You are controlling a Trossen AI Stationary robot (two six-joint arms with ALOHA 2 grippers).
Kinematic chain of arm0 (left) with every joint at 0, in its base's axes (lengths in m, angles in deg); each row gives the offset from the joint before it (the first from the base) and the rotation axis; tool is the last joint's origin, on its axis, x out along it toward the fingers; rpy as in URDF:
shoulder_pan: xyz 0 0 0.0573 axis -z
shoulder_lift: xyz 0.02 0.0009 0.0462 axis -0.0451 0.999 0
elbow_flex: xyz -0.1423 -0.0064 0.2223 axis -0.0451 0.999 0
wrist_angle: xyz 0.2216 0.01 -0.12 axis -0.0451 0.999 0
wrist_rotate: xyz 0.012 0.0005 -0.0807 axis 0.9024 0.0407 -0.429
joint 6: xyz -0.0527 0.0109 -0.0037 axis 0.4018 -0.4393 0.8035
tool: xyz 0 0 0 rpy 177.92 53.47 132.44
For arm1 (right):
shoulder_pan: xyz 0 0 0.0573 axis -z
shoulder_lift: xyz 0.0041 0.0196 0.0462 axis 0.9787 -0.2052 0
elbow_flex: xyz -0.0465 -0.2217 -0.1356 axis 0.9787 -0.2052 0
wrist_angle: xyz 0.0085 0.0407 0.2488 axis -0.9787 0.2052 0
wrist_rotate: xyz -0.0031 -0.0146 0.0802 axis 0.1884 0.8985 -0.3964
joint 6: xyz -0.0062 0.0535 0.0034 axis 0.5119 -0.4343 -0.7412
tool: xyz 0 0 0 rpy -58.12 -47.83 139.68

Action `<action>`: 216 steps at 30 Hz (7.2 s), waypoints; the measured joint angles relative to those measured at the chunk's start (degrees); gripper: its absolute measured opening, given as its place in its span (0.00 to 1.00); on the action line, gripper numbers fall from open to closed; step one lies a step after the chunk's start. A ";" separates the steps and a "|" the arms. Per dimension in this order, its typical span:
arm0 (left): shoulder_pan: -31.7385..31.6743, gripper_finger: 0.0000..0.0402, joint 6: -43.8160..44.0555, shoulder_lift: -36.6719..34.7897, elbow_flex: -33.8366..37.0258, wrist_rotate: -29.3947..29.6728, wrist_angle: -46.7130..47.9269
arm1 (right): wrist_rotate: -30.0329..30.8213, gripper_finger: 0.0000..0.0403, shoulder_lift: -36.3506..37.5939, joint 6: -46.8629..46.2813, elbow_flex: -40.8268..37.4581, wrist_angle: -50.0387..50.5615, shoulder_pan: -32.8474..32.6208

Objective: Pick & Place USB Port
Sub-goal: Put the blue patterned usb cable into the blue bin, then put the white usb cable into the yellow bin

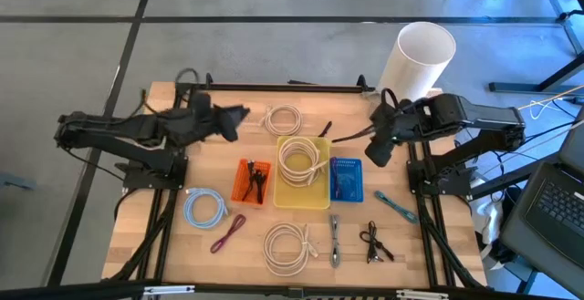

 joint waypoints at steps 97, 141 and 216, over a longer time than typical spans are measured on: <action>-13.86 0.47 -26.87 -0.62 0.00 -6.62 -19.55 | -8.25 0.05 5.16 -47.36 -45.60 -22.38 -31.04; -13.84 0.47 -27.07 4.25 0.00 -11.69 -19.75 | 3.72 0.05 3.52 -36.46 -50.95 -59.92 -7.00; -35.19 0.41 -26.42 11.76 -0.02 -33.91 -1.53 | 11.22 0.37 -11.41 18.02 -9.43 -41.86 22.07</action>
